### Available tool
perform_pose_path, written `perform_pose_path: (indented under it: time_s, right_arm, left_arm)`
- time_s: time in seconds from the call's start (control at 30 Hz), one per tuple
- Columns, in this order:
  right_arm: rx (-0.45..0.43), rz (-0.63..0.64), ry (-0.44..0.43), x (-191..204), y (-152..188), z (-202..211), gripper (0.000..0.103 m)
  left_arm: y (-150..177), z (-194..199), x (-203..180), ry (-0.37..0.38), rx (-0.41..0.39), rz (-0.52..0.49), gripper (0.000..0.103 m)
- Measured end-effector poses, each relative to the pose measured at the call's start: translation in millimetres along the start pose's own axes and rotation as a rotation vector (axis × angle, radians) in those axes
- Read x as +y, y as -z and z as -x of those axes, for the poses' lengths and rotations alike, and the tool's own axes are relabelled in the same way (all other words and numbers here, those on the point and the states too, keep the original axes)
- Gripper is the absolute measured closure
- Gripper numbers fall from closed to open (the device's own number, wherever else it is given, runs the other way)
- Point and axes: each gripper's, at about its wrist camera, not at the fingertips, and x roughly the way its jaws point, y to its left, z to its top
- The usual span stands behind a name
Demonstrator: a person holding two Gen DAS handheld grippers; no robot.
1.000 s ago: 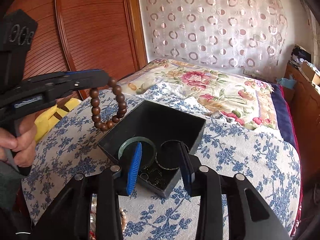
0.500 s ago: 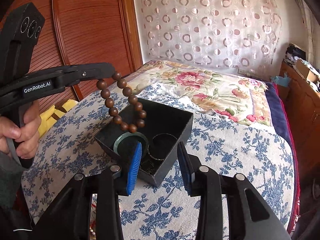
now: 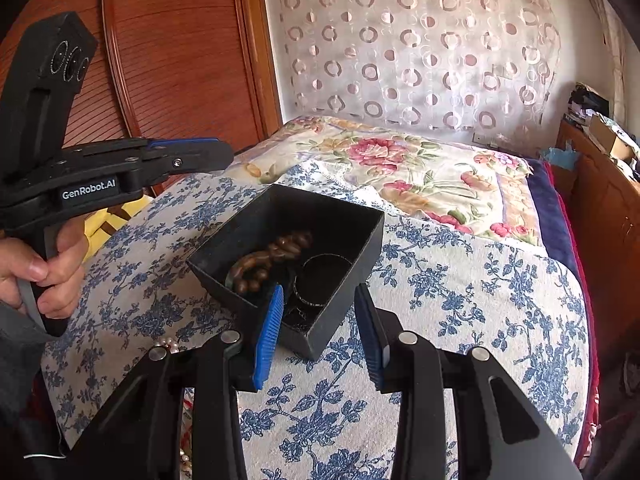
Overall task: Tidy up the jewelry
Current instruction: 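Lower the brown bead bracelet into the black box and open the left tool, then move both tools back from the box to the pearl necklaces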
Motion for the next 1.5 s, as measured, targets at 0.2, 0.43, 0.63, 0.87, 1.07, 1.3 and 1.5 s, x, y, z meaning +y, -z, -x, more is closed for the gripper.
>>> perform_pose_path:
  time_s: [0.2, 0.43, 0.63, 0.87, 1.07, 1.3, 1.5]
  right_arm:
    - [-0.010, -0.010, 0.008, 2.4, 7.1, 10.6, 0.064]
    - [-0.006, -0.012, 0.017, 15.2, 23.0, 26.3, 0.064]
    - [0.020, -0.013, -0.007, 30.6, 42.5, 30.6, 0.064]
    - [0.076, -0.018, -0.039, 49.0, 70.0, 23.3, 0.064]
    - [0.107, -0.031, -0.057, 60.2, 94.6, 26.9, 0.069]
    - [0.128, -0.069, -0.071, 60.6, 102.9, 20.1, 0.079]
    - [0.118, -0.074, -0.077, 57.8, 101.9, 20.8, 0.090]
  left_arm:
    - [13.7, 7.8, -2.8, -0.006, 0.015, -0.004, 0.086]
    - [38.1, 23.9, -3.8, -0.013, 0.031, 0.004, 0.085]
    - [60.1, 43.8, -2.7, -0.030, 0.035, 0.014, 0.085]
    - [97.3, 60.8, 0.3, -0.041, 0.066, 0.037, 0.079]
    - [129.1, 64.2, 4.4, -0.043, 0.109, 0.062, 0.079]
    - [150.5, 59.2, 9.1, -0.047, 0.146, 0.081, 0.079]
    - [155.0, 53.6, 11.3, -0.045, 0.162, 0.091, 0.079]
